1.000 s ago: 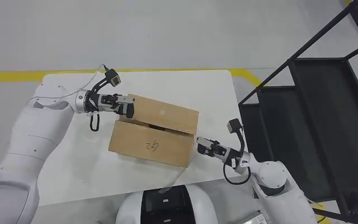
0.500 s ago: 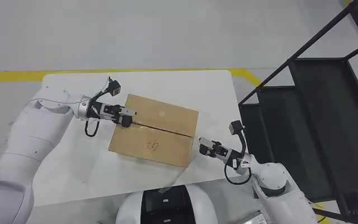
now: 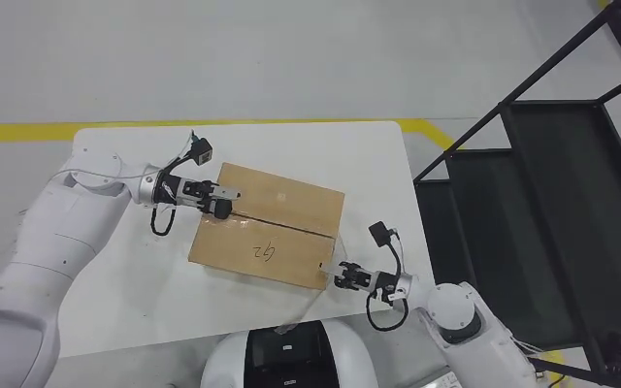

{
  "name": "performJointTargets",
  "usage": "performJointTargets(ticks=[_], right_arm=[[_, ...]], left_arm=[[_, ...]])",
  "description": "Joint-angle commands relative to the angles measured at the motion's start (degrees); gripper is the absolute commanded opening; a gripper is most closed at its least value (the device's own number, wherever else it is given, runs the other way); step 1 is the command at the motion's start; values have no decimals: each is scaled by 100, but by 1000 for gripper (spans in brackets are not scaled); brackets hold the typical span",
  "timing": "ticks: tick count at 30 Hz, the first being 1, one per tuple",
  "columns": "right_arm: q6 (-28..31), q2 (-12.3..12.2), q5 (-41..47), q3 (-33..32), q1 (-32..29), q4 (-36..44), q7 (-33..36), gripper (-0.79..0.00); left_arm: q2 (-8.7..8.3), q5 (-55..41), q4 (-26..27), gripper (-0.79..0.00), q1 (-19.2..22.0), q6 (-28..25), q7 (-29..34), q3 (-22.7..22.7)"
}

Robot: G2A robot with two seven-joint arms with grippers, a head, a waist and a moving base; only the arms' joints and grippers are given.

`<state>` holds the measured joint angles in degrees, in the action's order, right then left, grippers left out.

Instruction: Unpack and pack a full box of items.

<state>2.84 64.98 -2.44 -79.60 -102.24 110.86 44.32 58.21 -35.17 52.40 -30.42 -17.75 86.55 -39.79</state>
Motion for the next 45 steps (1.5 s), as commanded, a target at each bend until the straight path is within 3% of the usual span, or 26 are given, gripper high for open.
performJointTargets(ticks=[1, 11, 19, 29, 35, 45], right_arm=[[14, 8, 52, 95, 73, -77, -21, 0], [51, 91, 332, 568, 733, -974, -499, 0], [334, 164, 417, 749, 1000, -1483, -1307, 0], [906, 138, 293, 283, 597, -1249, -2346, 0], [1110, 109, 328, -41, 314, -1056, -2596, 0], [2074, 107, 14, -209, -15, -710, -3002, 0]], left_arm=[[6, -12, -7, 0, 5, -5, -5, 19], [19, -54, 0, 0, 26, -31, -31, 77], [34, -31, -21, 0, 37, -77, -77, 135], [36, 43, 5, 0, 52, -113, -113, 196], [36, 54, 27, 0, 55, -116, -116, 228], [26, 111, 53, 0, 60, -147, -148, 262]])
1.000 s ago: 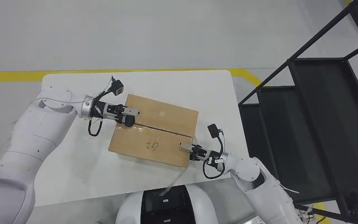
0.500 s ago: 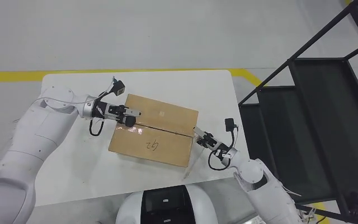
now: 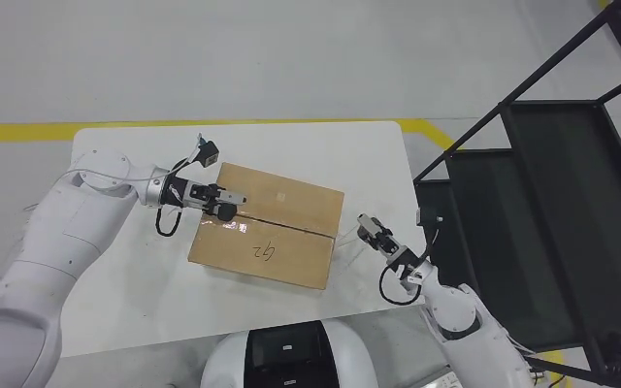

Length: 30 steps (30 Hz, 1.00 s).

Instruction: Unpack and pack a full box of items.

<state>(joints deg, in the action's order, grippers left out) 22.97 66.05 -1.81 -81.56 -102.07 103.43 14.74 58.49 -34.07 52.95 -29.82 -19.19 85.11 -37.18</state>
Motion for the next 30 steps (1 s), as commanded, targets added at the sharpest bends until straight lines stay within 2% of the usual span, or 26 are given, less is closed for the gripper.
performJointTargets(ticks=[1, 8, 14, 15, 16, 17, 30], right_arm=[[131, 1, -92, -23, -87, 77, -101, 0], [584, 6, -339, -150, -428, 199, -478, 0], [793, 17, -394, -151, -466, 58, -575, 0], [813, 20, -388, -153, -452, 39, -591, -351], [838, 23, -415, -159, -442, 18, -633, -496], [848, 26, -441, -156, -440, 1, -655, -785], [808, 42, -695, -250, -607, 20, -856, -785]], left_arm=[[-2, 10, -3, 0, 1, -5, -6, 3], [-3, 4, 8, 0, -11, -25, -26, 14], [22, 36, 5, 0, 9, -33, -34, 61], [28, 39, 5, 0, 16, -34, -34, 68], [32, 44, 5, 0, 24, -34, -35, 75], [36, 46, -1, 0, 30, -34, -35, 80], [66, 107, -59, 0, 63, -68, -69, 122]])
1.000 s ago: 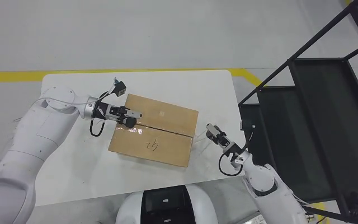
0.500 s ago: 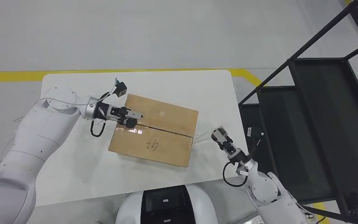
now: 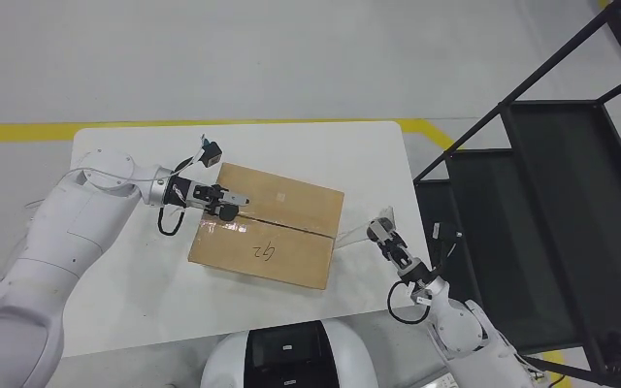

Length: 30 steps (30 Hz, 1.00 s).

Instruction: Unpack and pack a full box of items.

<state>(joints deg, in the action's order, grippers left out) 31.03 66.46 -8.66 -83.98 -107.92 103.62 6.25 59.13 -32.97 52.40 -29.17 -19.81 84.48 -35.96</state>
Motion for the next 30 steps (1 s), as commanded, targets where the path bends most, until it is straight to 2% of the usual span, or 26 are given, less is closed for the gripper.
performJointTargets(ticks=[1, 12, 30], right_arm=[[1, 1, -19, -19, -57, 9, -17, -785], [62, 4, 45, -192, -381, 305, -124, -785], [-947, 91, -657, 861, 768, 459, 722, -785]], left_arm=[[4, 6, -8, 0, -3, -10, -11, 5], [49, 61, -112, 0, 0, -96, -97, 22], [33, 156, -134, 0, -63, -145, -146, -37]])
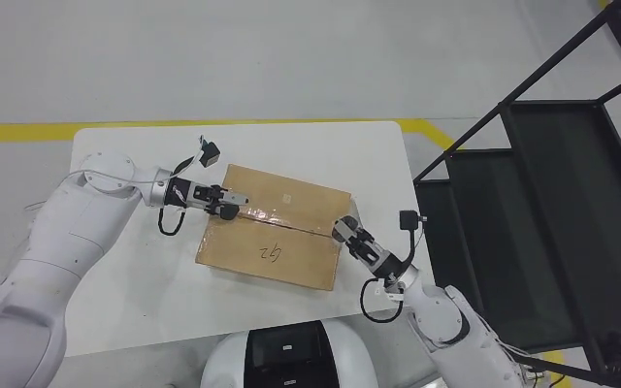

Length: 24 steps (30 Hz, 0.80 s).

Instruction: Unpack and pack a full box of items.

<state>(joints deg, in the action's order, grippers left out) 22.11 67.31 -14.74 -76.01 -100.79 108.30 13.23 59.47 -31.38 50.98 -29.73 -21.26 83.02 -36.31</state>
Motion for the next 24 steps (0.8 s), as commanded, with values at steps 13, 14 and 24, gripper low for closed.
performJointTargets(ticks=[13, 14, 24], right_arm=[[-1173, 149, -1305, 1109, 877, -356, 121, -785], [-1235, 156, -1383, 1157, 904, -364, 127, -785], [-1494, 188, -1489, 1338, 976, -270, 210, 0]], left_arm=[[-20, -1, 91, 0, -73, -15, -14, -42], [-23, 1, 92, 0, -76, -13, -13, -47], [-47, -15, 137, 0, -115, -22, -22, -86]])
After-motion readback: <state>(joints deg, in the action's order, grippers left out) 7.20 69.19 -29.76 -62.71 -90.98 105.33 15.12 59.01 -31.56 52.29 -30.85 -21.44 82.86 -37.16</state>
